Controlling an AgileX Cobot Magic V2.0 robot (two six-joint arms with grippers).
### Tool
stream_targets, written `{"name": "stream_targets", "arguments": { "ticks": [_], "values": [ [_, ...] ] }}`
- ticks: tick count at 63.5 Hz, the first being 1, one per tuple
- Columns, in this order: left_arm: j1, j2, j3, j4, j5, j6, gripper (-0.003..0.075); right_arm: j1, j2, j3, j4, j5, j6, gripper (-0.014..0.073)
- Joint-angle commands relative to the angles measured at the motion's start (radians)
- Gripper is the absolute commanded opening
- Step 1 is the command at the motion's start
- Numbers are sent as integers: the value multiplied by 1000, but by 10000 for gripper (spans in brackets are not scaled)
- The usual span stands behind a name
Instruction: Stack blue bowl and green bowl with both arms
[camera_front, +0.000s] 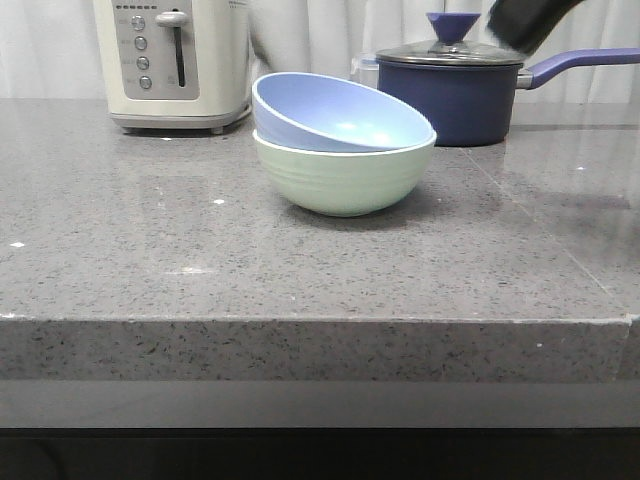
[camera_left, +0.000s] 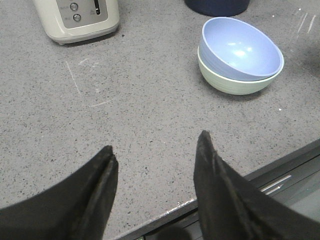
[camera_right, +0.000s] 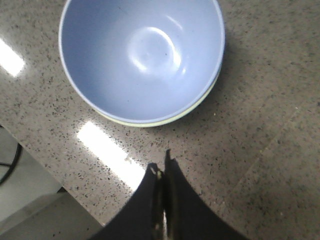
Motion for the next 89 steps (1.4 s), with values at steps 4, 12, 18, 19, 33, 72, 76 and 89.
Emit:
{"name": "stream_targets", "arguments": {
  "ticks": [4, 12, 18, 19, 33, 72, 76, 89],
  "values": [
    [4, 3, -24, -7, -78, -10, 355, -2, -186, 61, -79, -73, 127, -54],
    [4, 3, -24, -7, -80, -10, 355, -2, -299, 114, -302, -36, 309, -54],
    [4, 3, -24, -7, -82, -10, 355, -2, -371, 143, -446, 7, 463, -54],
    [4, 3, -24, -7, -82, -10, 355, -2, -381, 147, -453, 8, 477, -54],
    [4, 3, -24, -7, -88, -10, 355, -2, -555, 268, -407, -98, 536, -54],
    [4, 3, -24, -7, -103, -10, 8, -2, -658, 322, -393, -152, 536, -54],
    [4, 3, -24, -7, -103, -10, -20, -2, -658, 322, -393, -152, 536, -54],
    [4, 3, -24, -7, -103, -10, -20, -2, -658, 322, -393, -152, 536, -54]
  ]
}}
